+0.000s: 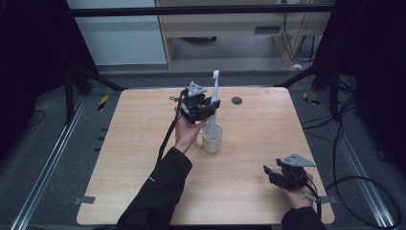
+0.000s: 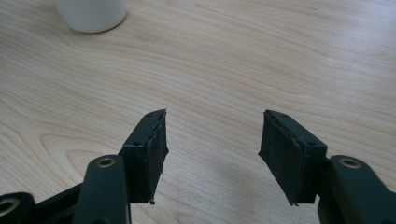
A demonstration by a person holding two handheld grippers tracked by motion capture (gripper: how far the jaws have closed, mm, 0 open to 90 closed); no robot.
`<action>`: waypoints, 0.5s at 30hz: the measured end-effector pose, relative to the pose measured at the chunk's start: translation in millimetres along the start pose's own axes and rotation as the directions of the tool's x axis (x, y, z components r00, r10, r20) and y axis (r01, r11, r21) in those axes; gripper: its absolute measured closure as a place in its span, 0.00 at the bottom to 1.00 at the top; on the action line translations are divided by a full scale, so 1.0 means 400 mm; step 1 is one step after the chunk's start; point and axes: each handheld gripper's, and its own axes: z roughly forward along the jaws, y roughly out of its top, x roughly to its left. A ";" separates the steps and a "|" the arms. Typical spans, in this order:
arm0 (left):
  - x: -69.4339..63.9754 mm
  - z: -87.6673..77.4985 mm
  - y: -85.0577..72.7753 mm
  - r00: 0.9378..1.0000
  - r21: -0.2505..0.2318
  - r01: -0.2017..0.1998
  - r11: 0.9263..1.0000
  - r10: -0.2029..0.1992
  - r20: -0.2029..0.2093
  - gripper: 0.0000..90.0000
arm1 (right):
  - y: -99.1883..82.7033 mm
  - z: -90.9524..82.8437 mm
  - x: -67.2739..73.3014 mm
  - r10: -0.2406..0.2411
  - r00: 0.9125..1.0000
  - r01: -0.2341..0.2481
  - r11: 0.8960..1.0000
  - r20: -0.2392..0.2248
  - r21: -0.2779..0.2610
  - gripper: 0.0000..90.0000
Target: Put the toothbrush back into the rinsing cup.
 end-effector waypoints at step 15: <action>0.002 0.050 -0.067 1.000 0.075 -0.003 0.997 0.002 0.003 0.74 | 0.000 0.001 0.001 -0.001 1.000 0.001 1.000 0.001 0.006 0.45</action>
